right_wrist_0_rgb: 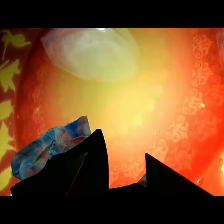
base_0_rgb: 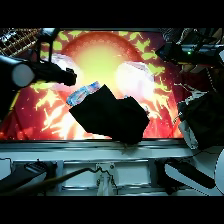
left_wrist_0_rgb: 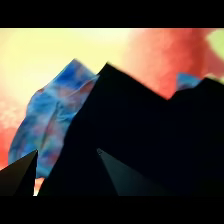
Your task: Fold the clothes and pants, and hang the long-sleeved shirts on hangers.
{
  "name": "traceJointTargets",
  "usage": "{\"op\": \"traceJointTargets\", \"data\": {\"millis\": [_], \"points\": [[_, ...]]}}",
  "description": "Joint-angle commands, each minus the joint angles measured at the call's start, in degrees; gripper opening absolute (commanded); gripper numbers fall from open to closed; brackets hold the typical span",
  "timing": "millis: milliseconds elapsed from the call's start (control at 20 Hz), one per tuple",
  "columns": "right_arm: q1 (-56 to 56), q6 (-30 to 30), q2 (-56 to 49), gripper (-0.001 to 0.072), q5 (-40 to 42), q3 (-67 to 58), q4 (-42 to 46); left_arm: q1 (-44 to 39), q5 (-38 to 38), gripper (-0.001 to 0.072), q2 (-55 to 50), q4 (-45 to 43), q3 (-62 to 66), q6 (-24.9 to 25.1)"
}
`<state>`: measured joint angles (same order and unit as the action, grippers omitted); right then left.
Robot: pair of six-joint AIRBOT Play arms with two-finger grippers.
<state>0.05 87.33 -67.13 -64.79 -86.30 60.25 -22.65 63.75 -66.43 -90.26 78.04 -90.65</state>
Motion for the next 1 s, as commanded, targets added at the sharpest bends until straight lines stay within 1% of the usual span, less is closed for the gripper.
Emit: {"op": "traceJointTargets", "data": {"millis": [0, 50, 100, 150, 200, 250, 350, 450, 600, 750, 900, 950], "points": [[0.7, -1.6, 0.0, 0.0411, -4.3, 0.0, 0.1, 0.4, -2.6, 0.0435, -6.4, -2.7, -2.8, -0.4], [1.2, -5.5, -0.1, 0.0412, -6.1, 0.0, 0.4, 0.7, -3.8, 0.0514, -9.7, -1.3, -2.7, -0.4], [1.5, -7.6, -0.1, 0.0412, -7.3, 0.5, 1.2, 1.1, -4.7, 0.0541, -12.8, 0.1, -2.7, -0.4], [1.6, -7.5, -0.1, 0.0412, -8.0, 1.2, 1.9, 1.8, -5.2, 0.0568, -16.4, 2.2, -2.7, -0.4], [1.6, -7.5, -0.1, 0.0412, -8.2, 2.5, 2.0, 2.6, -6.1, 0.0574, -19.4, 4.7, -2.7, -0.1], [1.6, -7.5, -0.1, 0.0412, -7.9, 4.0, 2.1, 3.7, -7.3, 0.0574, -22.4, 8.7, -2.7, 1.5], [1.6, -7.5, -0.1, 0.0412, -7.0, 8.0, 2.1, 6.1, -10.3, 0.0574, -27.0, 18.3, -2.7, 6.3], [1.6, -7.4, -0.1, 0.0412, -6.6, 12.2, 2.4, 8.2, -12.4, 0.0574, -29.9, 22.9, -2.7, 7.2], [1.6, -7.4, -0.1, 0.0412, -6.5, 18.0, 2.4, 9.0, -13.4, 0.0575, -31.7, 24.4, -2.7, 9.3], [1.6, -7.3, 0.0, 0.0412, -5.9, 22.2, 2.4, 7.8, -14.8, 0.0575, -32.2, 24.5, -2.7, 9.3], [1.6, -7.3, 0.0, 0.0412, -6.2, 23.2, 2.0, 5.6, -14.7, 0.0572, -33.3, 24.6, -2.7, 9.3], [1.6, -7.3, 0.2, 0.0412, -6.1, 23.2, 1.2, 4.8, -14.8, 0.0561, -33.7, 24.6, -2.7, 9.3]]}}
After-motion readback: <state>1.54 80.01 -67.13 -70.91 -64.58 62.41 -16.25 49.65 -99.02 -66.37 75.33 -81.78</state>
